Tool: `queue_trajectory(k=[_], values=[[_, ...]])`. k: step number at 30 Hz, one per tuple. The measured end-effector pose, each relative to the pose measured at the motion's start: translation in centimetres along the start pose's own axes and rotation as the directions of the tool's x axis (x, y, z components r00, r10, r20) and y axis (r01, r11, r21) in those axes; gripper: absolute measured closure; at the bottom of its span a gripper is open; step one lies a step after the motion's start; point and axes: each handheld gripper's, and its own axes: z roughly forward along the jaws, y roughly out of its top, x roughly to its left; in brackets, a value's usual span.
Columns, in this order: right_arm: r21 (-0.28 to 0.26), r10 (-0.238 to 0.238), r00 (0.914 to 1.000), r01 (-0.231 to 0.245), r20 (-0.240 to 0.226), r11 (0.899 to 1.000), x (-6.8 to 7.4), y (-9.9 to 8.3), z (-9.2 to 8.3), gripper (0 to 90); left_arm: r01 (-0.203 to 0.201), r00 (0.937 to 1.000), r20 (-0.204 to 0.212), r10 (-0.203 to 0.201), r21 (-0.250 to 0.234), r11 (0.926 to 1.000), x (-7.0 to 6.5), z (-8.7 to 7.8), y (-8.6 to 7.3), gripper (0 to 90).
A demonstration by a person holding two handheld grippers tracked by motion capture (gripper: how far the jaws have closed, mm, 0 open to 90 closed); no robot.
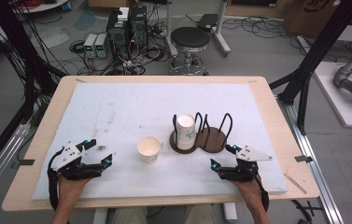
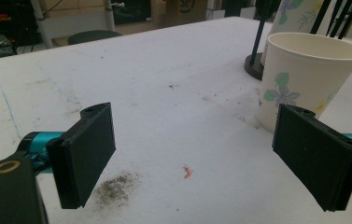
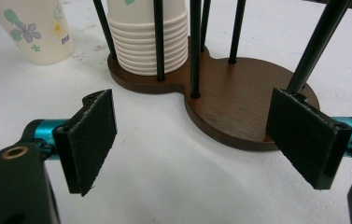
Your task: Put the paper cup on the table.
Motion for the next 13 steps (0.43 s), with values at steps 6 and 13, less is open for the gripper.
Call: queue_trajectory(k=[6,13], values=[[-0.002,0.001,1.0,-0.001,-0.001,1.0,-0.09,0.0,0.02,16.6,-0.004,1.0,0.003,0.004,-0.001,1.0,-0.01,-0.04,-0.01,13.0],[0.0,0.003,1.0,-0.003,-0.005,1.0,-0.12,-0.01,0.0,16.6,-0.011,0.9999,-0.001,0.011,-0.008,0.9999,-0.08,-0.09,-0.03,13.1]])
